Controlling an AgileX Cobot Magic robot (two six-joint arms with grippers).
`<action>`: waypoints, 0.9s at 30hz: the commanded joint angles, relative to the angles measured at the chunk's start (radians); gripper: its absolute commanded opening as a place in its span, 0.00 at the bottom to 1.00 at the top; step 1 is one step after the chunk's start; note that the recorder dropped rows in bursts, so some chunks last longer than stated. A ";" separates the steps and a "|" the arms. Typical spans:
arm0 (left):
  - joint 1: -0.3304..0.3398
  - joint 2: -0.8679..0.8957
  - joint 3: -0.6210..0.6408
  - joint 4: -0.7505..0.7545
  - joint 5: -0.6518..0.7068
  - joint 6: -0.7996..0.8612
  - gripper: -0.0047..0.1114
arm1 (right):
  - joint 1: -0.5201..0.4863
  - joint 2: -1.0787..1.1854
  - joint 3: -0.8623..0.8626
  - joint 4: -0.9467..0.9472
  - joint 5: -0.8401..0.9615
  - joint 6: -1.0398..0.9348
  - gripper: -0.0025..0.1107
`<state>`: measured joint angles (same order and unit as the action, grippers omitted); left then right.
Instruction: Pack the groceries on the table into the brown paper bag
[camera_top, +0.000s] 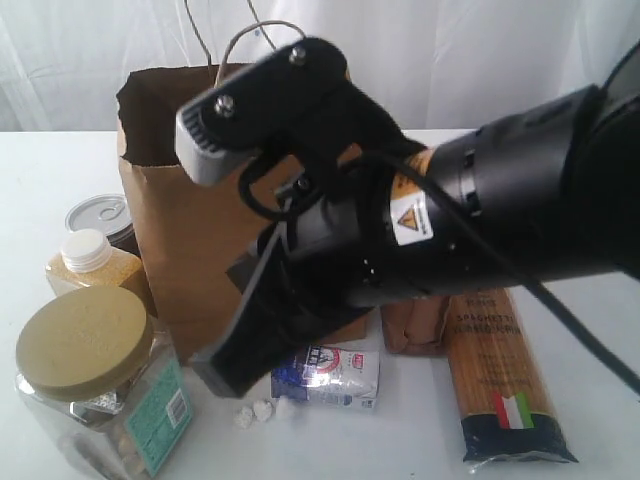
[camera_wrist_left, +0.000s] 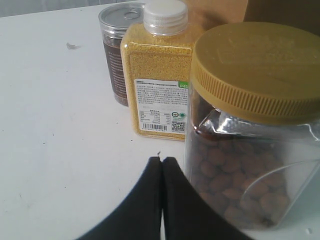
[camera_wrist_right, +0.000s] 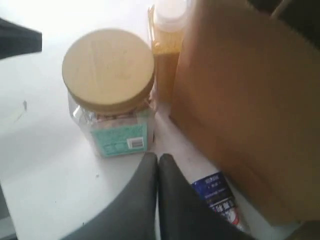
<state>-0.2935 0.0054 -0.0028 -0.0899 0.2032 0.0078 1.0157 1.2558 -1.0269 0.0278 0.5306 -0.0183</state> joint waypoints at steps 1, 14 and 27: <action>0.004 -0.005 0.003 -0.006 -0.001 -0.008 0.04 | 0.001 -0.007 -0.061 -0.082 0.042 0.059 0.02; 0.004 -0.005 0.003 -0.006 -0.001 -0.008 0.04 | 0.001 0.061 0.036 -0.122 0.169 0.097 0.15; 0.004 -0.005 0.003 -0.006 -0.001 -0.008 0.04 | 0.001 0.124 0.319 -0.129 -0.080 0.200 0.28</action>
<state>-0.2935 0.0054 -0.0028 -0.0899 0.2032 0.0078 1.0157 1.3488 -0.7235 -0.0930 0.4863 0.1511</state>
